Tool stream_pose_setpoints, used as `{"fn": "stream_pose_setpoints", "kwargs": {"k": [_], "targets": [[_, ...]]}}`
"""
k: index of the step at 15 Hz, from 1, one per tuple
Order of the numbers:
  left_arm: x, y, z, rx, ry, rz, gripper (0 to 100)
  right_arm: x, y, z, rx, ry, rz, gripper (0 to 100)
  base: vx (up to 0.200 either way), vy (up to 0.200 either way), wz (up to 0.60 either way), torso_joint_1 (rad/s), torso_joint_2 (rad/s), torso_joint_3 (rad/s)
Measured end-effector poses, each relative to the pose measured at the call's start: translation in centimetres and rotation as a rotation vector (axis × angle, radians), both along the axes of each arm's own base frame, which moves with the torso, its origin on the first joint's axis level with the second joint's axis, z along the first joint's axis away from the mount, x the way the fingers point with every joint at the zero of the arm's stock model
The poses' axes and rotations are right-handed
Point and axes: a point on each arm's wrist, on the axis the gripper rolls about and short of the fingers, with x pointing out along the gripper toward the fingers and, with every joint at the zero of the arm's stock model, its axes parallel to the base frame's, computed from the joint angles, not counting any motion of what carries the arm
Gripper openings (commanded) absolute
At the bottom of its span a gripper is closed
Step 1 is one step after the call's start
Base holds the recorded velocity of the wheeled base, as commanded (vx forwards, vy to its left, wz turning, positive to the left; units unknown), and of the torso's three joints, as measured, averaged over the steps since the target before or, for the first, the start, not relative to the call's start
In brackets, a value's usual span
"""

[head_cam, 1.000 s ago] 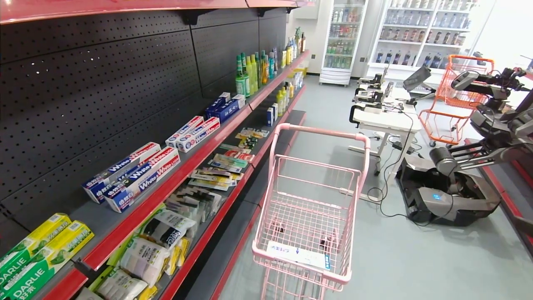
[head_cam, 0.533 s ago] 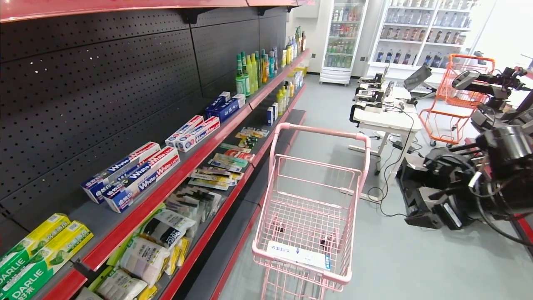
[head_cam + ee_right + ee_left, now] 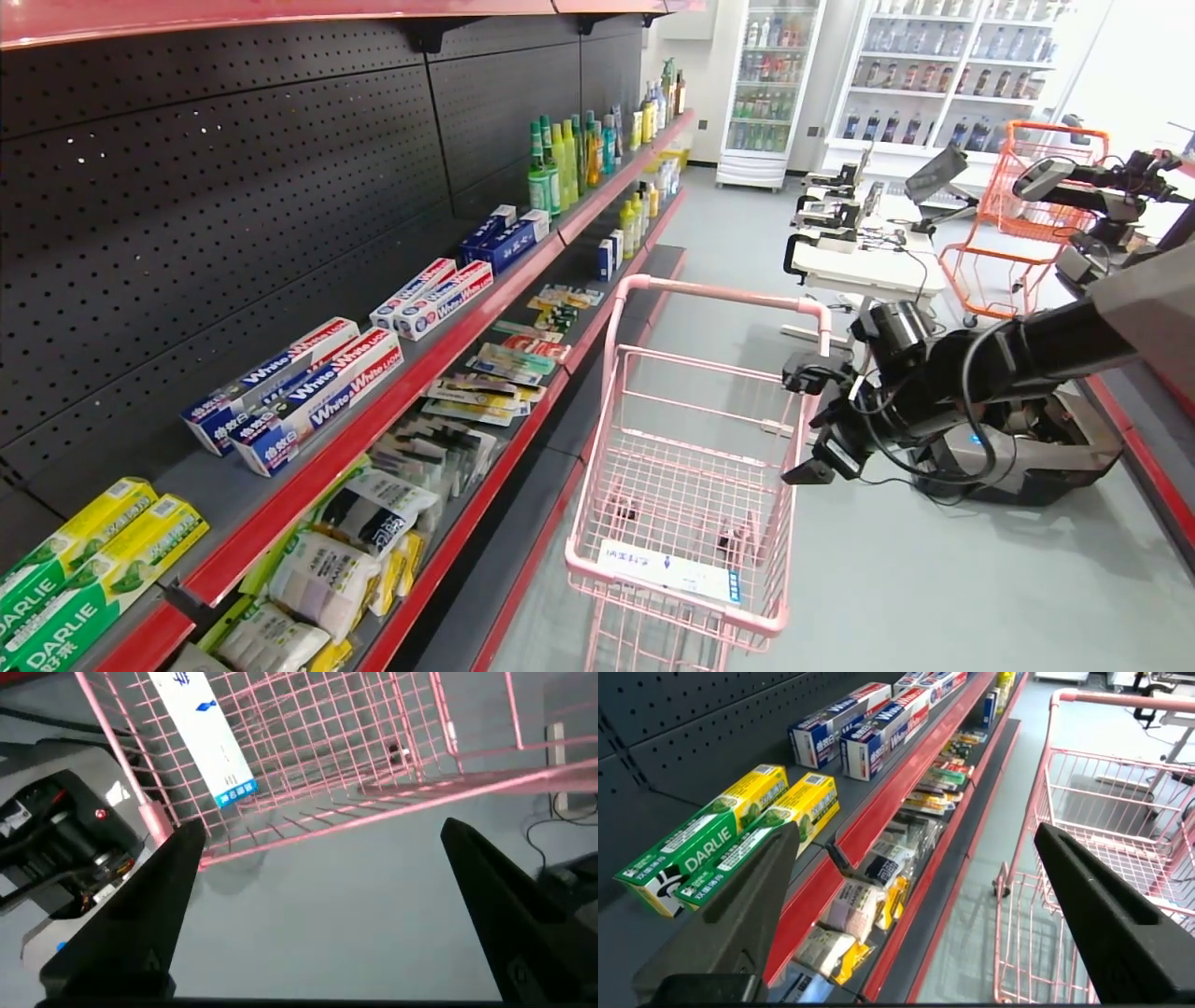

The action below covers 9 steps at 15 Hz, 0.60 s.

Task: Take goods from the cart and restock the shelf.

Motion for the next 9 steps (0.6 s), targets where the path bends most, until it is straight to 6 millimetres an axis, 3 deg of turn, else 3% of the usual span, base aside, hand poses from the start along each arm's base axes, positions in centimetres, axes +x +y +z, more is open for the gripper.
{"fn": "stream_pose_setpoints", "kwargs": {"k": [3,9], "targets": [[0.0,0.0,0.0,0.000,0.000,0.000,100,1.1,2.7,-1.8,-0.003,0.006,0.065,100,0.000,0.000,0.00,0.000,0.00,0.000],[0.0,0.0,0.0,0.000,0.000,0.000,100,2.2,5.5,-4.1,-0.008,0.023,0.124,100,0.000,0.000,0.00,-0.101,0.21,0.115]]}}
